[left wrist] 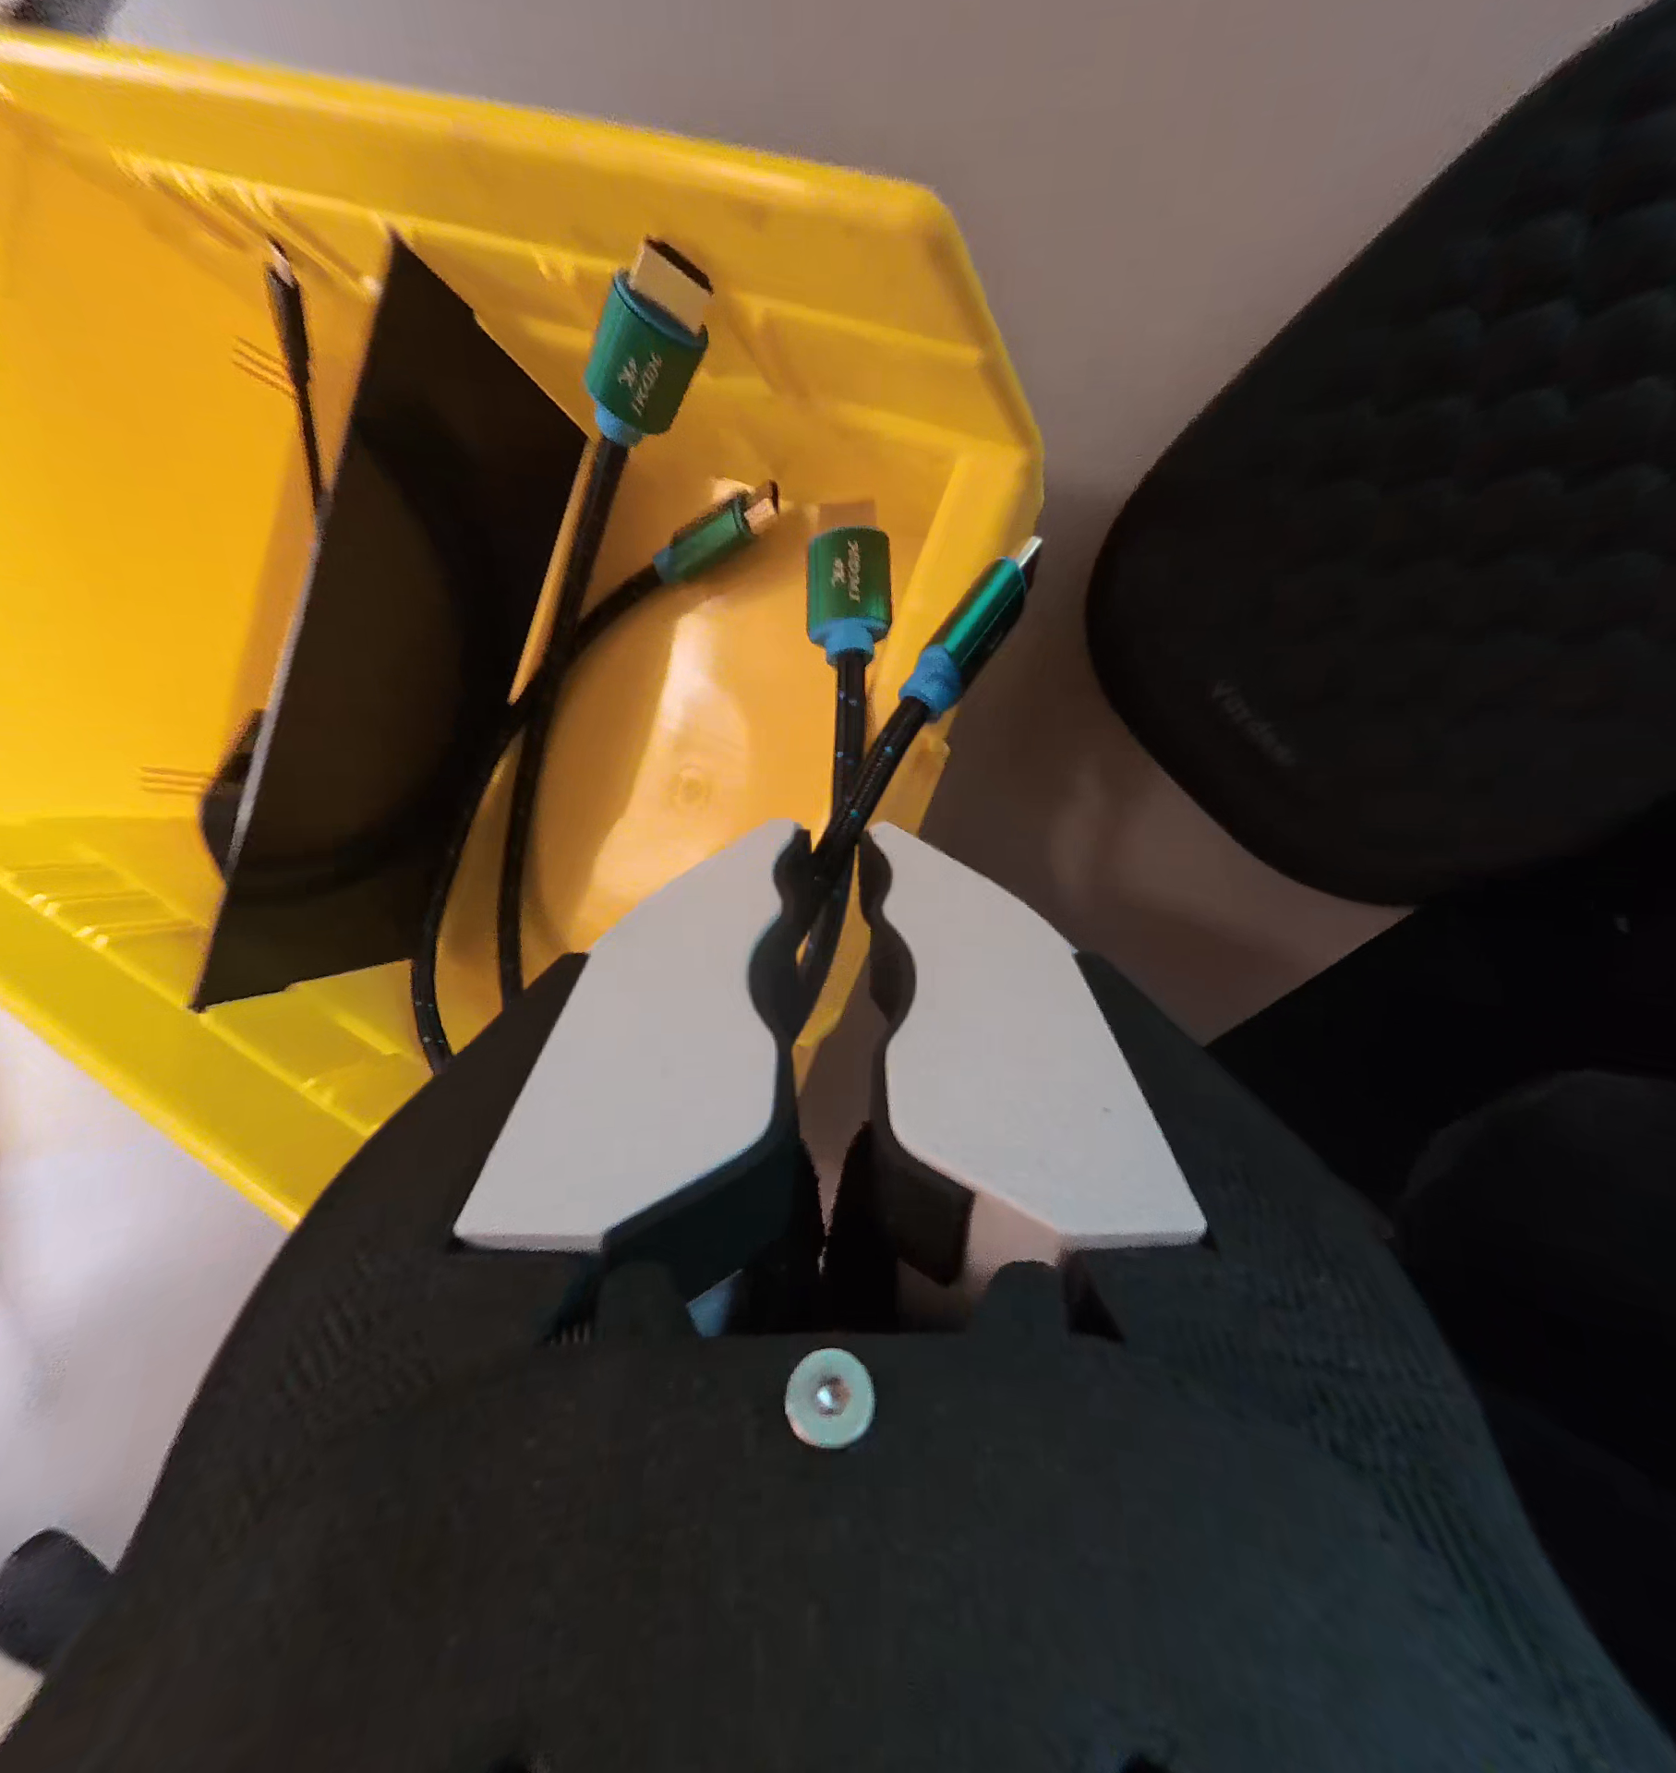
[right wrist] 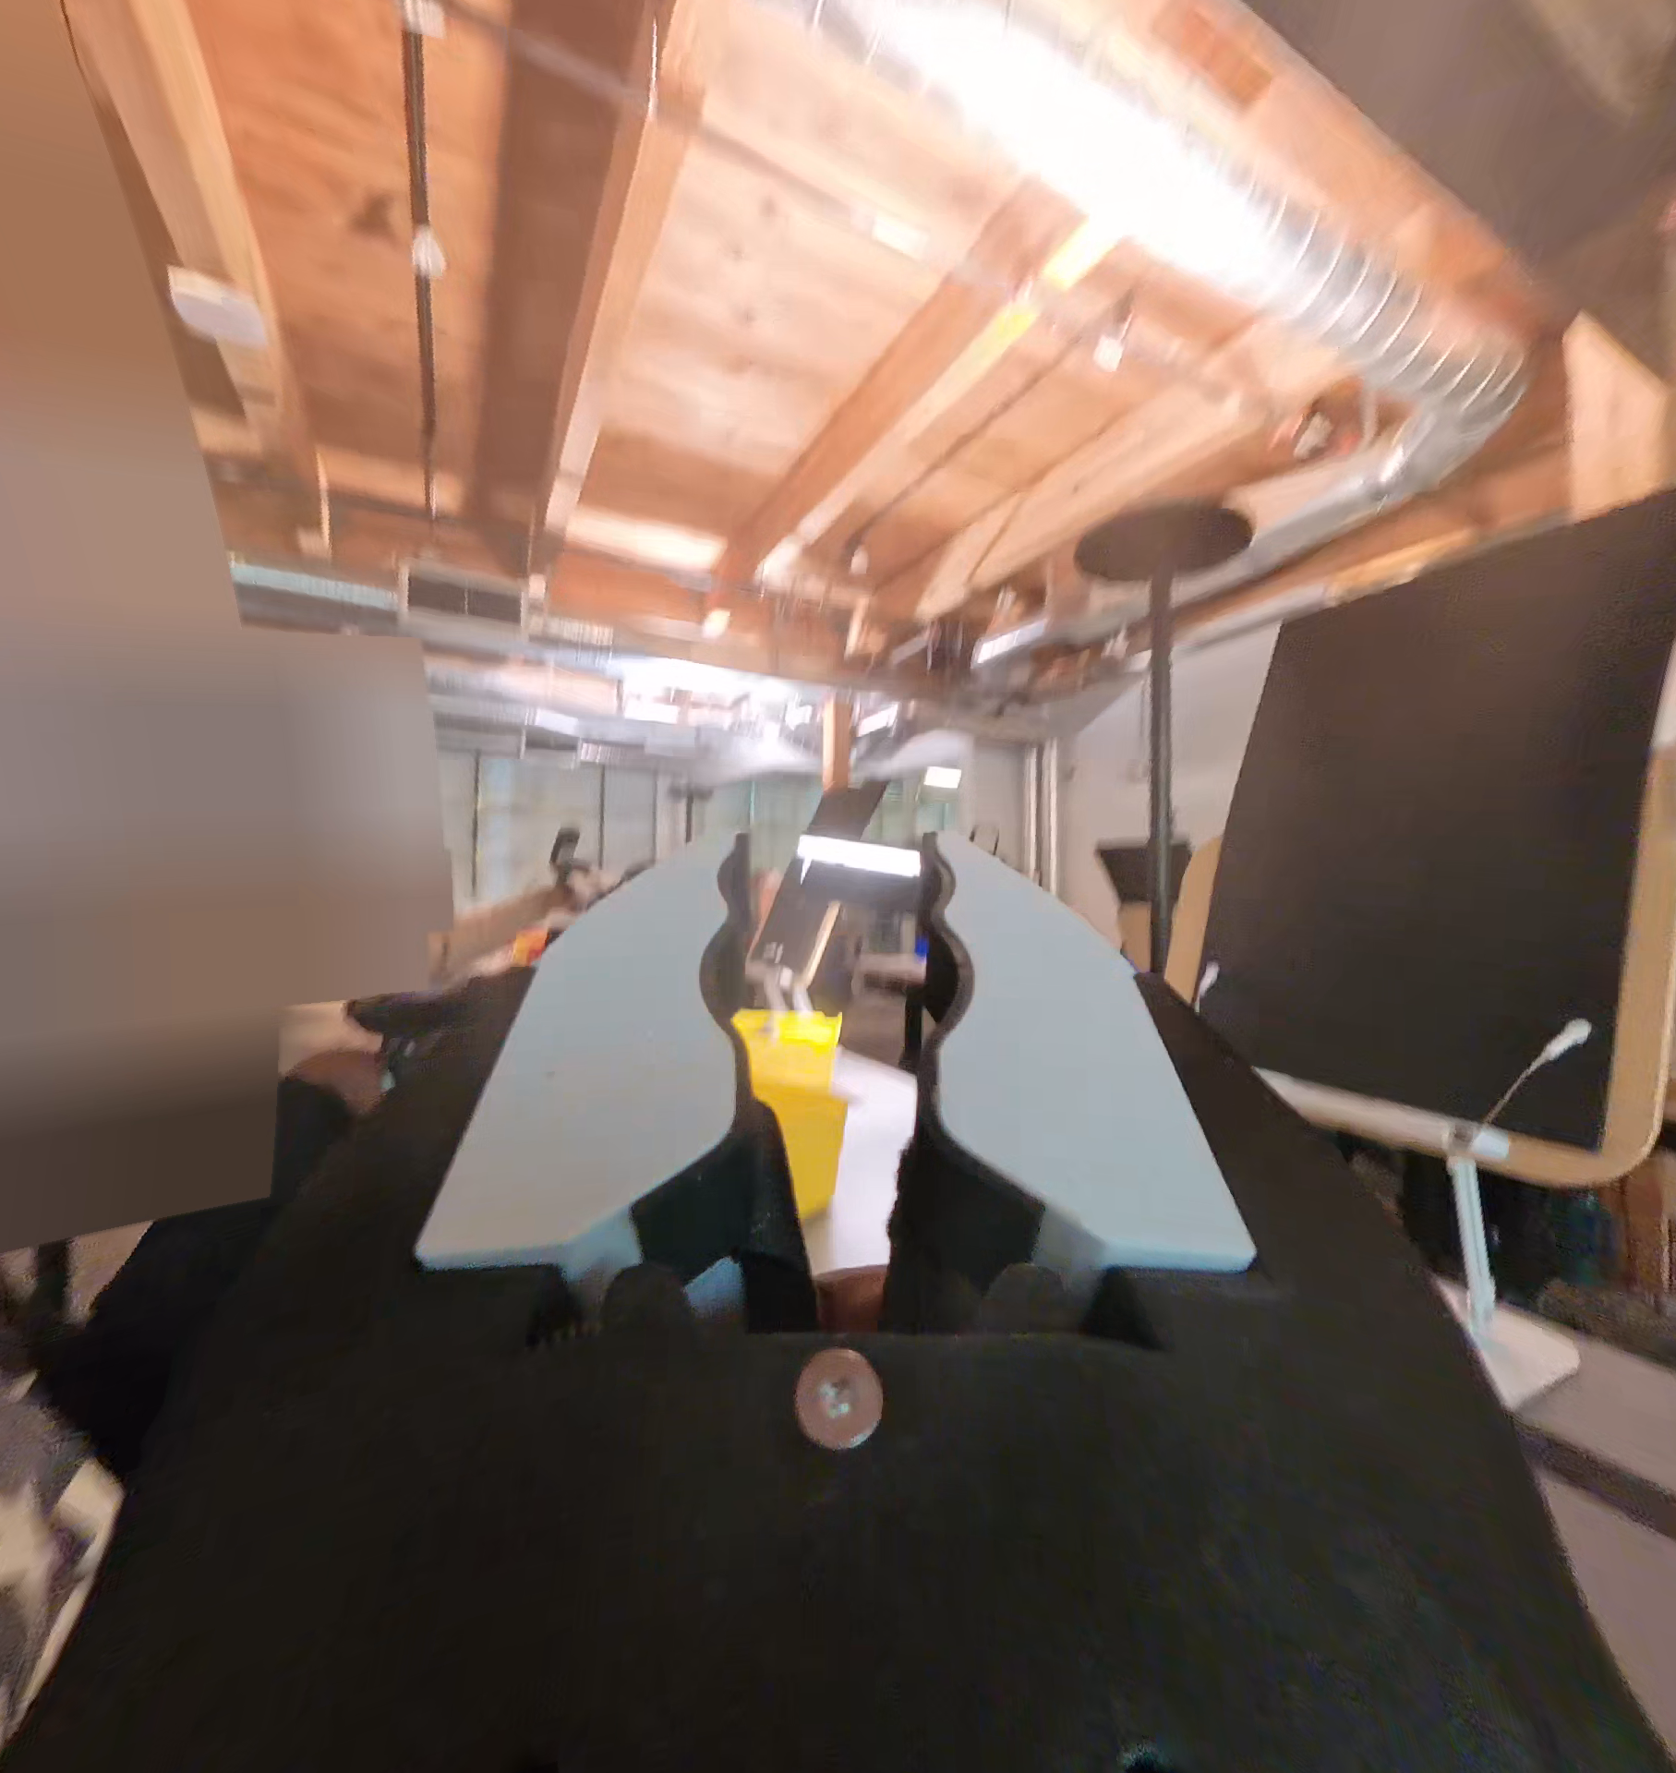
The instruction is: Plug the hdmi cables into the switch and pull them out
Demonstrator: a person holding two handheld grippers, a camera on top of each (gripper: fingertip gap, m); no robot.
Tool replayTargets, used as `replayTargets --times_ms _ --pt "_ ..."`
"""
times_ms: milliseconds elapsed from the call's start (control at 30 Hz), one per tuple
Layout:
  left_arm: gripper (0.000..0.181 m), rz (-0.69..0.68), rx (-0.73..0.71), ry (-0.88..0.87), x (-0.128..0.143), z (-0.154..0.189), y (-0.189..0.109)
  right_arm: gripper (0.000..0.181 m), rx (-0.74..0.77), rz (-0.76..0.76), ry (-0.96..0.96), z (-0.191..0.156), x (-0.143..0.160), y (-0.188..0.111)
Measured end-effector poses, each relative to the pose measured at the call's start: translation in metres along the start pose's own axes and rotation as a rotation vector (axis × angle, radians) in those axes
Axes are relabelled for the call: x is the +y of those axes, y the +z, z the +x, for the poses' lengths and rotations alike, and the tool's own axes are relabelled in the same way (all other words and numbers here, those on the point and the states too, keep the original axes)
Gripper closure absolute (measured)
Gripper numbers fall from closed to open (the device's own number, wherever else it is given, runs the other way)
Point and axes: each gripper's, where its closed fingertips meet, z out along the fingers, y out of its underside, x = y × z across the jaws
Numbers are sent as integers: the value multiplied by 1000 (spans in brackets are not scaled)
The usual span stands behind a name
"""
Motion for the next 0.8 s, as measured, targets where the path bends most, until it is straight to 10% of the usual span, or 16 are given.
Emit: replayTargets --times_ms 200,500,700,800 --pt "174 225 -206 15 -28 -31 -23 148 185 505 41 26 -63 -44" --pt "181 567 -524 -112 -53 -86 -73 137 40 -16 76 1 -2 2" --pt "178 540 -387 -95 -45 -73 -53 146 137 421 84 13 -51 -26" --pt "137 461 -329 -78 -35 -66 -38 144 155 373 42 14 -48 -24"
